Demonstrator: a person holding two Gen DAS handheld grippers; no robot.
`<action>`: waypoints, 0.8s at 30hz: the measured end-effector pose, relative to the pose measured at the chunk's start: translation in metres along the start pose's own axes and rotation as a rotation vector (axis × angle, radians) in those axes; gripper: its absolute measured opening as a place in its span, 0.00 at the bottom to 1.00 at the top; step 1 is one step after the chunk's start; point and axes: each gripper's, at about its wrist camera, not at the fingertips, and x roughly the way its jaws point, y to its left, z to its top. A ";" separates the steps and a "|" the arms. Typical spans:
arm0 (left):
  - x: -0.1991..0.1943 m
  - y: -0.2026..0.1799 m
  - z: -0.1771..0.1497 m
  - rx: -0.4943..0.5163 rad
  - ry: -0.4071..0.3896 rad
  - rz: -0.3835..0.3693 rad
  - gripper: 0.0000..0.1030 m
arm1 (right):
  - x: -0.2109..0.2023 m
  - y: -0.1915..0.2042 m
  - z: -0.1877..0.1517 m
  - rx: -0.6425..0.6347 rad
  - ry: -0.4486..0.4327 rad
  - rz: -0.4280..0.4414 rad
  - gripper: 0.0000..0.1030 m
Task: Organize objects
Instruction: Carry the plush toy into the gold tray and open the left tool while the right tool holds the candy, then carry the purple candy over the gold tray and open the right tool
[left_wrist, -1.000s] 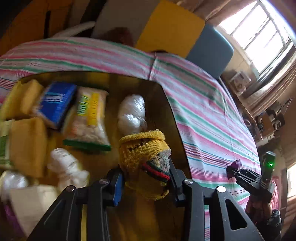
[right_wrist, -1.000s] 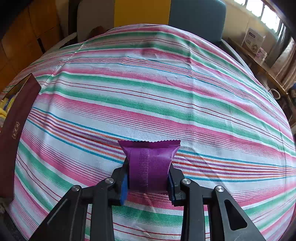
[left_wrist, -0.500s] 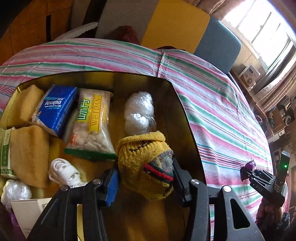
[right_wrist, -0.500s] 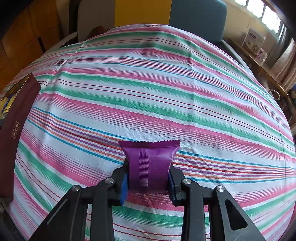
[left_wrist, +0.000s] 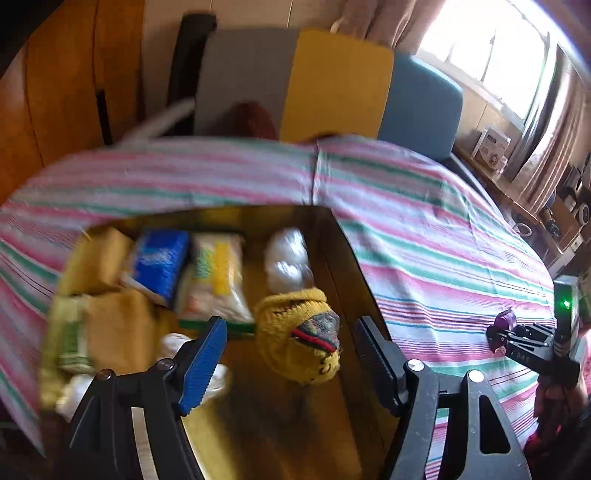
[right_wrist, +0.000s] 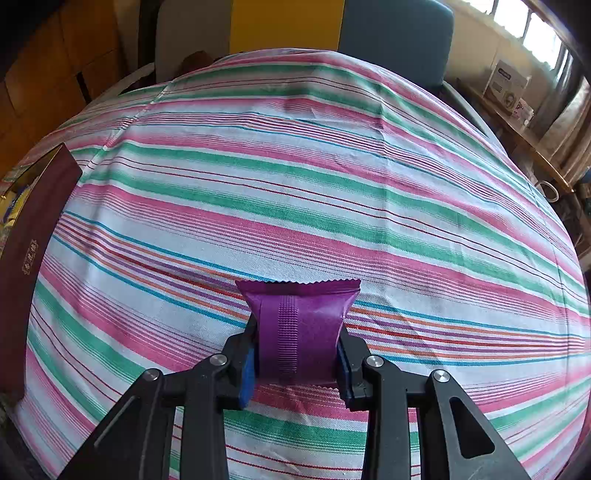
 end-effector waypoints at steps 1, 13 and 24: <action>-0.009 -0.001 -0.002 0.009 -0.022 0.009 0.70 | -0.001 0.002 -0.001 -0.001 0.000 -0.001 0.35; -0.067 0.004 -0.036 0.108 -0.117 0.069 0.70 | -0.003 0.004 -0.005 -0.026 -0.012 -0.027 0.33; -0.074 0.012 -0.045 0.096 -0.122 0.064 0.70 | -0.004 0.006 -0.007 -0.036 -0.023 -0.036 0.33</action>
